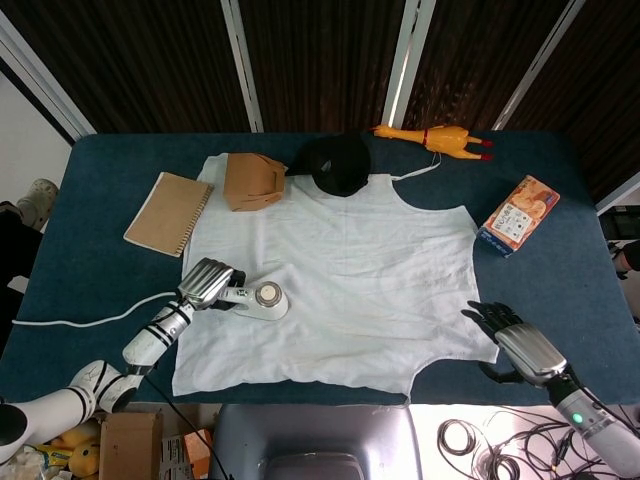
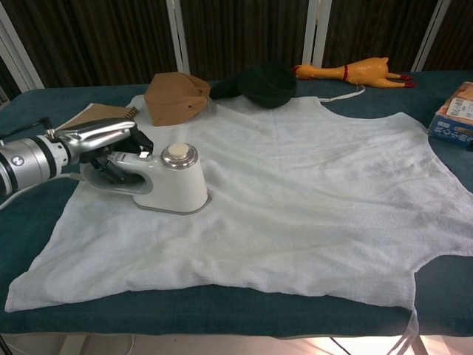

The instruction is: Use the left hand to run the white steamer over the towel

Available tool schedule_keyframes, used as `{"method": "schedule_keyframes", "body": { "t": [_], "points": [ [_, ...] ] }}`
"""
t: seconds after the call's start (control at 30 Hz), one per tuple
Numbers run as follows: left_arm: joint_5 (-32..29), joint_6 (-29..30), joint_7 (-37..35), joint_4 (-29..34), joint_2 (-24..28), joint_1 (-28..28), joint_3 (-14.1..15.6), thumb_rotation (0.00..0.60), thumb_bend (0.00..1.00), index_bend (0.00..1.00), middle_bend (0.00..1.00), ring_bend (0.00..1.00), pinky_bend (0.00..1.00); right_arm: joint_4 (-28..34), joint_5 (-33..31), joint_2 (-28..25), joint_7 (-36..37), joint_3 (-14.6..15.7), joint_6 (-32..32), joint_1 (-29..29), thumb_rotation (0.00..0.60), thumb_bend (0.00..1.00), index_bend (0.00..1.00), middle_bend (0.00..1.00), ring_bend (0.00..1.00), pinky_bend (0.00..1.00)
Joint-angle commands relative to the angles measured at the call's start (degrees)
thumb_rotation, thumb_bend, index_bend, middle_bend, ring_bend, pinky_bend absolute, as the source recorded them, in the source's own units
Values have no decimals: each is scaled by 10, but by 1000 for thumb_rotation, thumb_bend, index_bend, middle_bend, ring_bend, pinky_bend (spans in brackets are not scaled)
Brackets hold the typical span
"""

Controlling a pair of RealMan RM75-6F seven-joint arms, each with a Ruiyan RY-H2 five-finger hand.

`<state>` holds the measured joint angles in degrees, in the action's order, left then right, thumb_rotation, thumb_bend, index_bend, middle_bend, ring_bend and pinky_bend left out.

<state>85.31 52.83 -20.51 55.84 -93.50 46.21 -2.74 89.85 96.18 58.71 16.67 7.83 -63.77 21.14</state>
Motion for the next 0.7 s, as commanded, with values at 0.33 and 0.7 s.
{"method": "schedule_keyframes", "body": {
  "t": [0.33, 0.7],
  "points": [
    [-57, 70, -162, 33, 3, -46, -63, 600, 677, 1000, 925, 1000, 1000, 1, -1, 1, -2, 0, 2, 0, 600, 333, 0, 0, 0, 0],
    [-184, 75, 138, 106, -56, -48, -107, 600, 672, 1000, 925, 1000, 1000, 7, -2, 5, -7, -3, 4, 2, 600, 333, 0, 0, 0, 0]
  ]
}}
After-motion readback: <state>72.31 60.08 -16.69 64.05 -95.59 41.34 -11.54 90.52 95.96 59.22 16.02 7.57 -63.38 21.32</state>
